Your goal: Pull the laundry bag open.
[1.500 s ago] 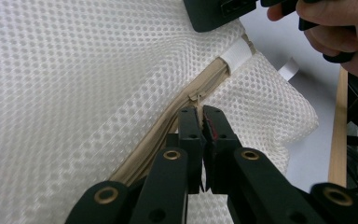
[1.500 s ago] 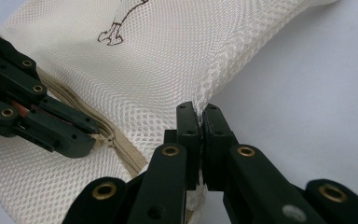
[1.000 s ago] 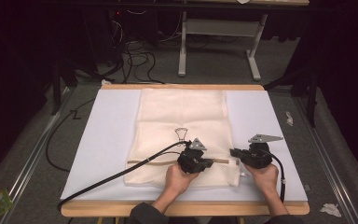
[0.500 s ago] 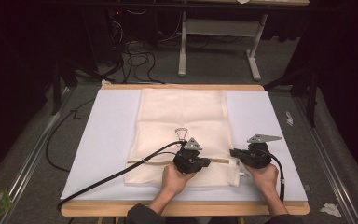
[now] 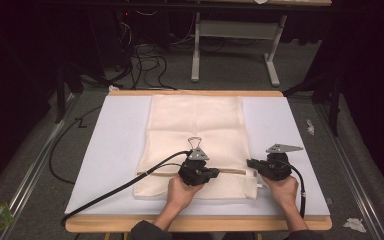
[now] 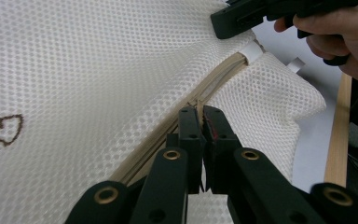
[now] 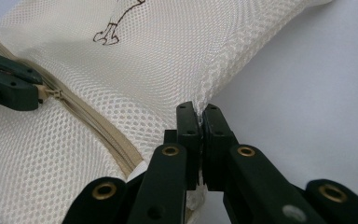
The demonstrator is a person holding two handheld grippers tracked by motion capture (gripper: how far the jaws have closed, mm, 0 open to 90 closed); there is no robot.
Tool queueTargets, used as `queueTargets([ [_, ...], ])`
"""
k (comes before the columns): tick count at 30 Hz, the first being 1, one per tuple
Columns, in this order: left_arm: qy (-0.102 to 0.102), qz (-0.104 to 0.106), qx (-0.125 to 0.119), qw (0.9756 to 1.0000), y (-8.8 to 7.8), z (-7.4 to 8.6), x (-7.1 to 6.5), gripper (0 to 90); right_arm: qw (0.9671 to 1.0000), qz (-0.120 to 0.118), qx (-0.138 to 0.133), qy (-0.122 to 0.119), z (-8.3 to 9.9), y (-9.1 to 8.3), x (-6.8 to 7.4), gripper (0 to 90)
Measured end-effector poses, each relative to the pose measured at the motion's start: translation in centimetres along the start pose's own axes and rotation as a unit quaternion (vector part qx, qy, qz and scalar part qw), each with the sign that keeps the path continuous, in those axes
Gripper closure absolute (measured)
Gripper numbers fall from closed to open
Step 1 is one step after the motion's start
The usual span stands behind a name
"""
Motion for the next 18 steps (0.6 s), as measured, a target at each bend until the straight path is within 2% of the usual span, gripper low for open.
queueTargets([
  [3, -0.018, 0.001, 0.000, 0.9998, 0.0, 0.0, 0.2, 86.9, 1.0000, -0.001, 0.003, -0.003, 0.0, 0.0, 0.0, 88.7],
  [8, -0.010, -0.007, 0.003, 0.9999, -0.5, -0.2, 0.3, 86.9, 1.0000, -0.001, 0.000, -0.006, -0.1, -0.2, 0.0, 88.7],
  [13, -0.017, -0.008, -0.001, 0.9998, -0.8, -0.1, 0.6, 86.9, 1.0000, -0.001, -0.003, -0.003, -0.1, -0.1, -0.1, 88.7],
  [18, -0.015, -0.010, -0.003, 0.9998, -1.0, -0.1, 0.7, 86.9, 1.0000, -0.002, -0.004, -0.002, -0.2, -0.2, 0.0, 88.7],
])
Point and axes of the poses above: each handheld gripper's, and its own axes: y roughly forward along the jaws, z roughly out of its underside, x roughly to its left, the point moved 7 cm from there along y, roughly forward along the jaws, and after that the axes turned 9 degrees about -x, right-handed, at the moved point
